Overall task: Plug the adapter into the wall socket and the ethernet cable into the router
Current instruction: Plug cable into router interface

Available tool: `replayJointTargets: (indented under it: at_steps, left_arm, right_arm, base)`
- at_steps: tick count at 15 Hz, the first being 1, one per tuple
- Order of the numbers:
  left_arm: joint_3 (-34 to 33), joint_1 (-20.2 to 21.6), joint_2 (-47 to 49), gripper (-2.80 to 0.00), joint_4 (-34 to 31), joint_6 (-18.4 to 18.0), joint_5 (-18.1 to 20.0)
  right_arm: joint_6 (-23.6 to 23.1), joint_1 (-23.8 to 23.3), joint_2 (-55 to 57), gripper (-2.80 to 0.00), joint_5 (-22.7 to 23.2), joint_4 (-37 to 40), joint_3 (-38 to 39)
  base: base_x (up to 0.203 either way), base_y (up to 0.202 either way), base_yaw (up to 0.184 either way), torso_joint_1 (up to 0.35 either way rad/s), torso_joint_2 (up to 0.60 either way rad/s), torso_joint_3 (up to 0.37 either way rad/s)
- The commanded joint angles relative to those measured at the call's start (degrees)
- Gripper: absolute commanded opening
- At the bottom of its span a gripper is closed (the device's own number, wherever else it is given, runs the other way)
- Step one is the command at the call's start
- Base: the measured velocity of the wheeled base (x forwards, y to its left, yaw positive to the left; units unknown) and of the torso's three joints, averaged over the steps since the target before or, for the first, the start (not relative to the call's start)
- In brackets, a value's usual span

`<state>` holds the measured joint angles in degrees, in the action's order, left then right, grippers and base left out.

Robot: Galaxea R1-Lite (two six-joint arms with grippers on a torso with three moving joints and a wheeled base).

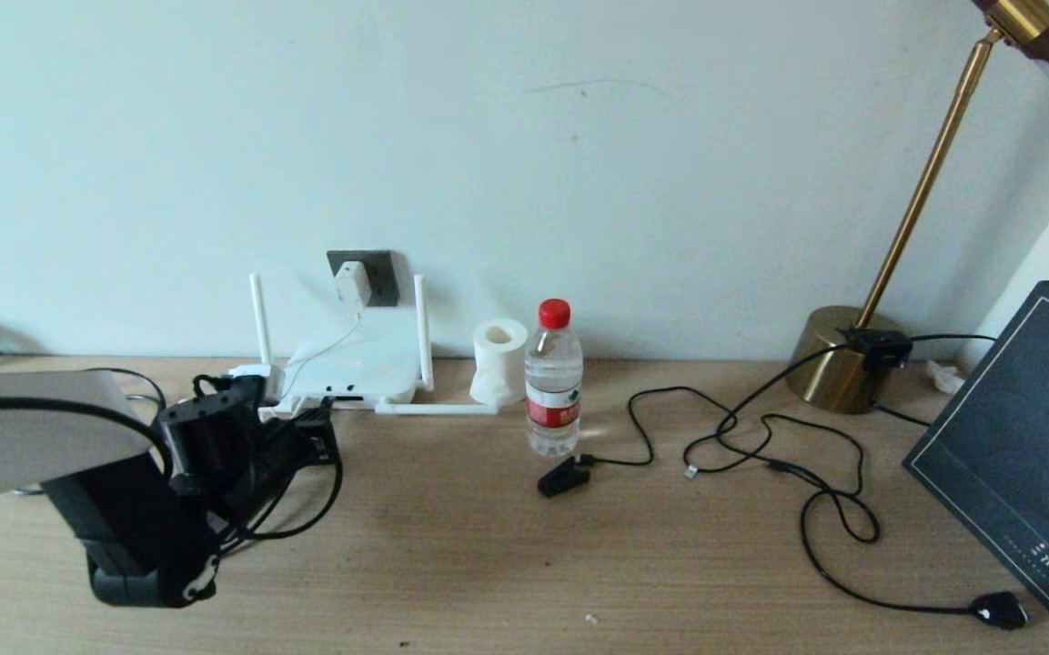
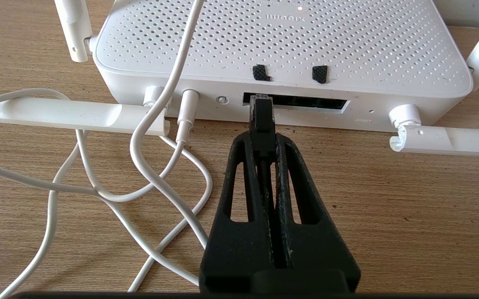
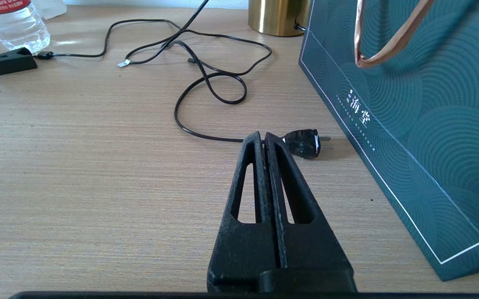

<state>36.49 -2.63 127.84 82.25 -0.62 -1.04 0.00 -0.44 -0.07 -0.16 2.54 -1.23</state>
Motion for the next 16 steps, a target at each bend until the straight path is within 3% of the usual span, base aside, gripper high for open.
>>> replayJointTargets:
  at_steps: [1,16]
  left_arm:
    - [-0.1,0.0,0.0,-2.8,0.5,0.0,0.0]
    - [-0.1,0.0,-0.4,-2.8,0.5,-0.1,0.0]
  right_arm:
    - [0.0,0.0,0.1,-2.8,0.0,0.0,0.1]
    - [0.0,0.0,0.1,-2.8,0.0,0.0,0.0]
  base:
    - [0.0,0.0,0.0,0.0,0.0,0.0]
    - [0.0,0.0,0.0,0.0,0.0,0.0]
